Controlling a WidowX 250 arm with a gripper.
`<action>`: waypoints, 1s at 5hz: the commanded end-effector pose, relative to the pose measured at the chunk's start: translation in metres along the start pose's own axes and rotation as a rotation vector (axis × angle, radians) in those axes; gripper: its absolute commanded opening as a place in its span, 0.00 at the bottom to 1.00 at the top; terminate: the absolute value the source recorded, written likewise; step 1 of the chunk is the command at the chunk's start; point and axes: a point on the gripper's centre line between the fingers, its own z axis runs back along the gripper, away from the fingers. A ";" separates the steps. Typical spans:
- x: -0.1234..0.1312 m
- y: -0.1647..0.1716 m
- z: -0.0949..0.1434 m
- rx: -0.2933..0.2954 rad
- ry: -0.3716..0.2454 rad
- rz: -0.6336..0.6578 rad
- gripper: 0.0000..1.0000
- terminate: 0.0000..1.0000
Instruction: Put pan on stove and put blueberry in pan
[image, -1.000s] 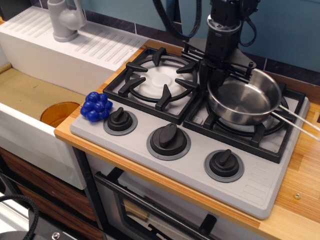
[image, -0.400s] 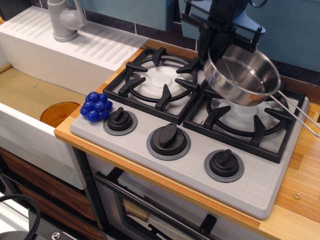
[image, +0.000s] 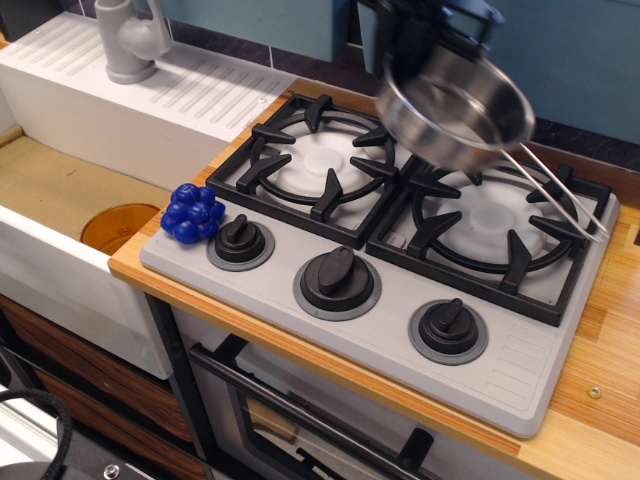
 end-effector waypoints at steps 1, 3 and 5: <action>0.010 0.047 0.023 0.009 -0.103 -0.041 0.00 0.00; 0.020 0.074 -0.004 -0.013 -0.138 -0.076 0.00 0.00; 0.021 0.086 -0.030 -0.024 -0.165 -0.081 0.00 0.00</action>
